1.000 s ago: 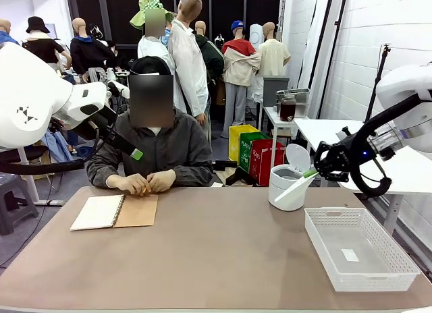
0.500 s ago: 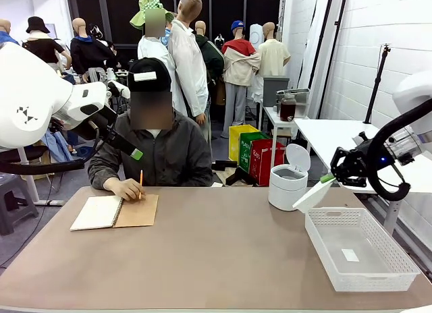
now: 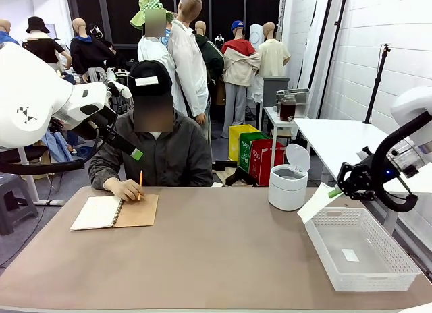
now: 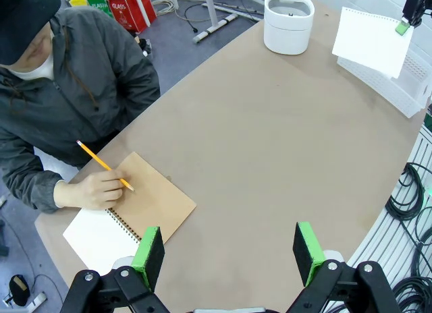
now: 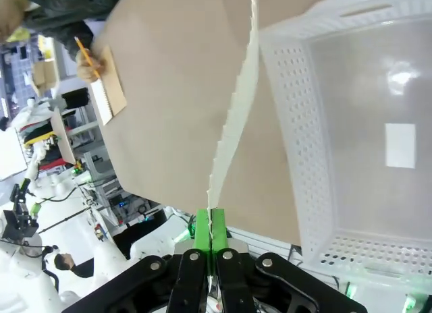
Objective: Sort the paper based on its condition.
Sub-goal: If a person hands you a paper, place it in the Organizing basket , and if it's crumpled, put it in the Trash can.
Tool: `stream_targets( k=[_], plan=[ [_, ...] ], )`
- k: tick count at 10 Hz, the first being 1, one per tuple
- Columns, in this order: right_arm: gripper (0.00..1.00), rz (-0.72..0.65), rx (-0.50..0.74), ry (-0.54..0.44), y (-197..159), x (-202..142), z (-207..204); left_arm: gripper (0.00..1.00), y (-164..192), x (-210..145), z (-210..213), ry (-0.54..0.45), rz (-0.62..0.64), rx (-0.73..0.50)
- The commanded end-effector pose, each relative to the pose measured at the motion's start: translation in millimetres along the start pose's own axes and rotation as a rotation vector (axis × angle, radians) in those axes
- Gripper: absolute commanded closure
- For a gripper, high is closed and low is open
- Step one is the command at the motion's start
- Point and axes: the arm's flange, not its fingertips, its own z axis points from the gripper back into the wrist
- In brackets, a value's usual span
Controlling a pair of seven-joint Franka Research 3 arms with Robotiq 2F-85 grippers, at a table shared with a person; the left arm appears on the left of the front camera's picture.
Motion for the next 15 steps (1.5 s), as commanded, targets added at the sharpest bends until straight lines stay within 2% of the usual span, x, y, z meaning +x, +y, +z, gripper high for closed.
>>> stream_targets(
  k=[1,3,6,11,15],
  plan=[
    [1.00,-0.026,-0.046,-0.004,-12,-5,19,0.00,2,1,1,0.001,0.003,-0.006],
    [1.00,-0.076,-0.085,-0.029,-21,-14,28,0.00,2,1,1,0.001,0.003,-0.006],
    [1.00,-0.150,-0.119,-0.014,-31,-30,31,0.00,2,1,1,0.001,0.003,-0.006],
    [1.00,-0.225,-0.170,0.110,-57,-23,-19,0.00,2,1,1,0.001,0.003,-0.006],
    [1.00,-0.255,-0.297,0.117,-60,-27,-20,0.00,2,1,1,0.001,0.003,-0.006]
  ],
)
